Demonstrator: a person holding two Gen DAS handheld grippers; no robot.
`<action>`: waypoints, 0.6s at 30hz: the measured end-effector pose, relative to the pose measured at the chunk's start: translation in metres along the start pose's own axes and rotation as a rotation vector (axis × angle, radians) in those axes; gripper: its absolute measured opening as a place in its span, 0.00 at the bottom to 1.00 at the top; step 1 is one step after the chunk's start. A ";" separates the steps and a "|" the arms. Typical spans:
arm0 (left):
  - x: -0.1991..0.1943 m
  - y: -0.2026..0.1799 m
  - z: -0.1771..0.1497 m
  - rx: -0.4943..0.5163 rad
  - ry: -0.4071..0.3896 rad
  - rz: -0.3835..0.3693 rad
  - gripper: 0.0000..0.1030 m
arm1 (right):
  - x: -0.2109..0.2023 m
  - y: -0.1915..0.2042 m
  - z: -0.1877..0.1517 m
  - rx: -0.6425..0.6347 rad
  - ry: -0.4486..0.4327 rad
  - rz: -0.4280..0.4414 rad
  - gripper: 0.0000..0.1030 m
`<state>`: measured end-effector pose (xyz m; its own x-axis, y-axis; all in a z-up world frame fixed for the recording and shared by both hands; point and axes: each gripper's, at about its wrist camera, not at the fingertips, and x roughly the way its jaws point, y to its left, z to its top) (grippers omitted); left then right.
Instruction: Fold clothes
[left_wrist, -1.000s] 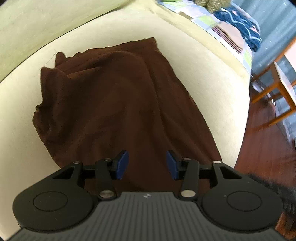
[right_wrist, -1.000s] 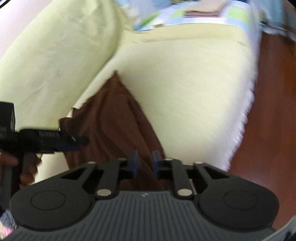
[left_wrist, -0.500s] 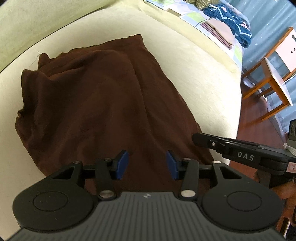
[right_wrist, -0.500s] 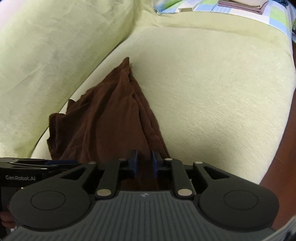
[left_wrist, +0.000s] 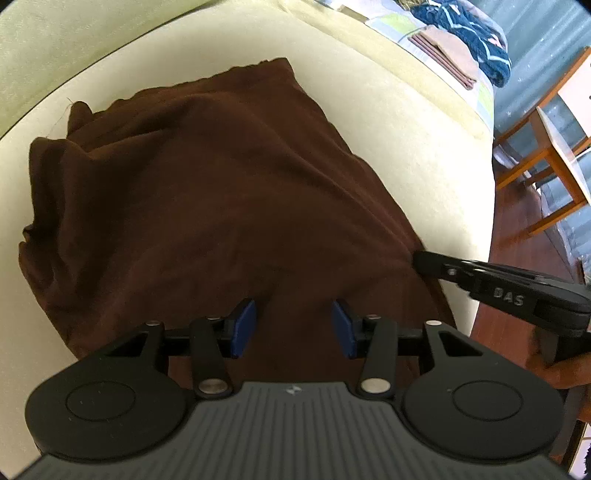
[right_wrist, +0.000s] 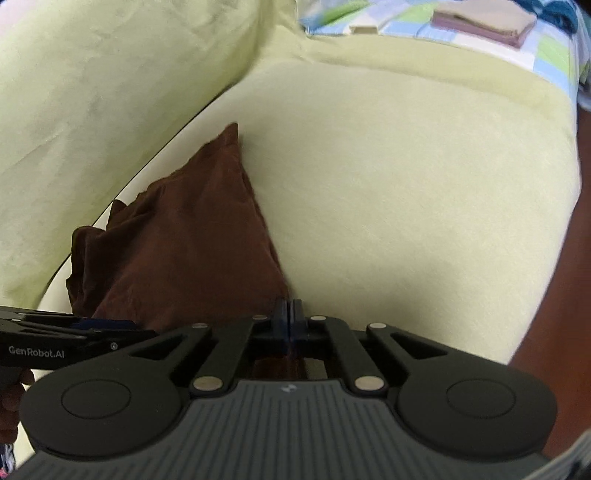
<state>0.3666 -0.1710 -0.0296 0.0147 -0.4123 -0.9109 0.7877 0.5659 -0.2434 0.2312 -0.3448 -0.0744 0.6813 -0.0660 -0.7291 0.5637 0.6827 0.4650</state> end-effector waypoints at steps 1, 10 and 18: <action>-0.001 0.000 -0.001 0.004 -0.002 0.002 0.50 | 0.001 0.000 0.000 0.002 0.000 0.000 0.00; -0.018 0.002 -0.012 -0.017 -0.013 -0.001 0.50 | -0.056 -0.038 -0.022 0.239 -0.008 0.087 0.30; -0.018 -0.001 -0.041 -0.035 0.022 0.004 0.50 | -0.057 -0.023 -0.073 0.184 0.095 0.075 0.02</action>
<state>0.3402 -0.1348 -0.0270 0.0041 -0.3942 -0.9190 0.7655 0.5925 -0.2508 0.1450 -0.3042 -0.0801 0.6824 0.0544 -0.7290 0.5949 0.5383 0.5970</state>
